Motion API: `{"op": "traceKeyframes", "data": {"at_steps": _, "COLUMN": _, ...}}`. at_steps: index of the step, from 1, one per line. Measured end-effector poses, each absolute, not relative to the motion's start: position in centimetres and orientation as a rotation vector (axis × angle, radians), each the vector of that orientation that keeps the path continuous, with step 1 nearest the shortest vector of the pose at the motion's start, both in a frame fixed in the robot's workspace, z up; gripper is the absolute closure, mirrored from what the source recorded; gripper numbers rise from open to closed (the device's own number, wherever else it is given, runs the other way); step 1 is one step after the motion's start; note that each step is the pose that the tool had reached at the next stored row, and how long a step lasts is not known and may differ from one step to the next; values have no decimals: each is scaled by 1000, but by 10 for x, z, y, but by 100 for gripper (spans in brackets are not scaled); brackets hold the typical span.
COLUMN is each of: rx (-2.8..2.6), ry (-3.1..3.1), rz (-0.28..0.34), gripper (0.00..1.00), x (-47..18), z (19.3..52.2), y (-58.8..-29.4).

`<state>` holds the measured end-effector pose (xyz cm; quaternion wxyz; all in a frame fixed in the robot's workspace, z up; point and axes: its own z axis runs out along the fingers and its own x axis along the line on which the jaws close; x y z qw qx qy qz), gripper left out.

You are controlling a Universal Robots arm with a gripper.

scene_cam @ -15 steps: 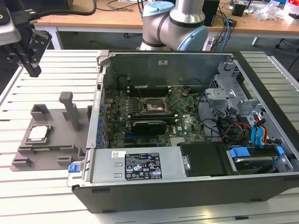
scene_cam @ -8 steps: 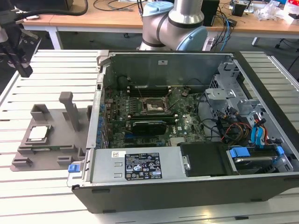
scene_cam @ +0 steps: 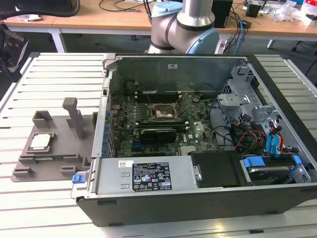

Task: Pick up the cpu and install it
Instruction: 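Reach for the cpu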

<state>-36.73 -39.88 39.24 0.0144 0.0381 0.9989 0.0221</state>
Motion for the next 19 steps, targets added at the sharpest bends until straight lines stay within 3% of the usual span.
{"op": "traceKeyframes", "data": {"at_steps": 19, "rx": 118, "ry": 3110, "rz": 69, "gripper": 89, "x": -397, "z": 390, "y": -399}}
